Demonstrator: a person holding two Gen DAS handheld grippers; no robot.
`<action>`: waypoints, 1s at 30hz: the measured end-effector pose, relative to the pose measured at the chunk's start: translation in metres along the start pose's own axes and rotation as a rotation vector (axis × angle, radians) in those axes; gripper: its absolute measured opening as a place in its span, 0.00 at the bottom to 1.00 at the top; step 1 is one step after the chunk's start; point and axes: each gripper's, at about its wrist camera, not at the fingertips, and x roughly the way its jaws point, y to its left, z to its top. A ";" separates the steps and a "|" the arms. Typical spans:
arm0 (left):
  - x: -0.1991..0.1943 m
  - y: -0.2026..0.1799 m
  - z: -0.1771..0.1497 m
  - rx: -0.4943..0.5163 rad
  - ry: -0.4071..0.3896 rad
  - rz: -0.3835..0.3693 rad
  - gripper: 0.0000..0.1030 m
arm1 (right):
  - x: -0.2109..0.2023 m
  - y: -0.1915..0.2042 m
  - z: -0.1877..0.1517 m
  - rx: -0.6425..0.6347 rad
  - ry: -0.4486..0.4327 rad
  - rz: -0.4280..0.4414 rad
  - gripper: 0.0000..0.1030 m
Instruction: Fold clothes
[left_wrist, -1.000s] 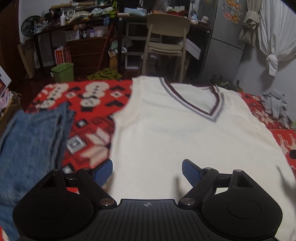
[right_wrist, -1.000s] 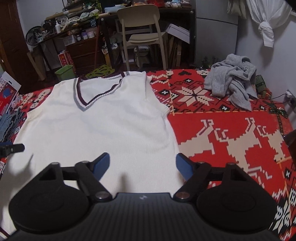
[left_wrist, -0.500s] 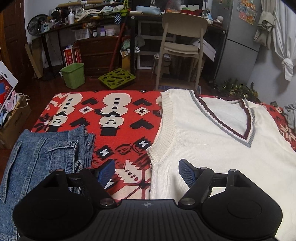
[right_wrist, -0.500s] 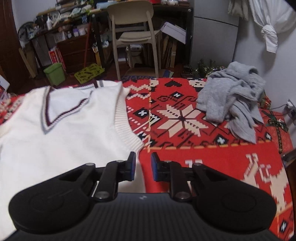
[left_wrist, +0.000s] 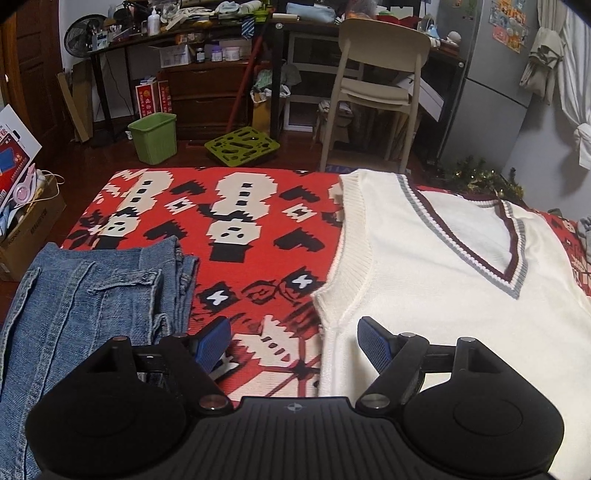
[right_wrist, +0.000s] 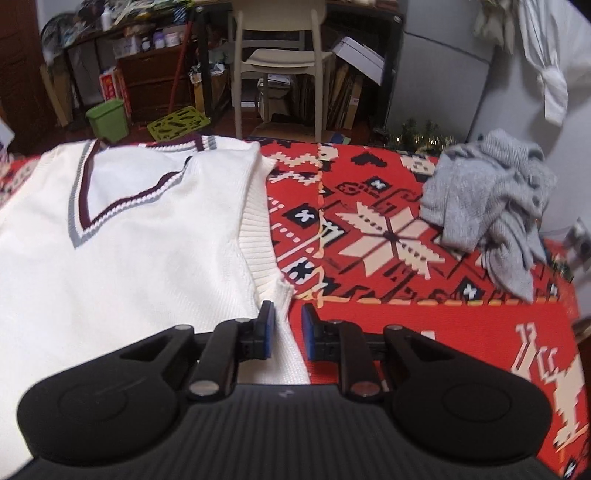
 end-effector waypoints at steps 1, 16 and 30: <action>0.000 0.001 0.000 -0.004 0.003 0.001 0.73 | 0.000 0.002 0.001 -0.011 0.001 0.004 0.10; 0.009 0.001 -0.002 0.025 0.042 -0.038 0.56 | -0.001 -0.017 0.000 0.015 -0.023 -0.030 0.05; 0.023 -0.005 0.004 0.021 0.055 -0.094 0.06 | 0.001 -0.023 0.005 0.067 -0.045 -0.023 0.04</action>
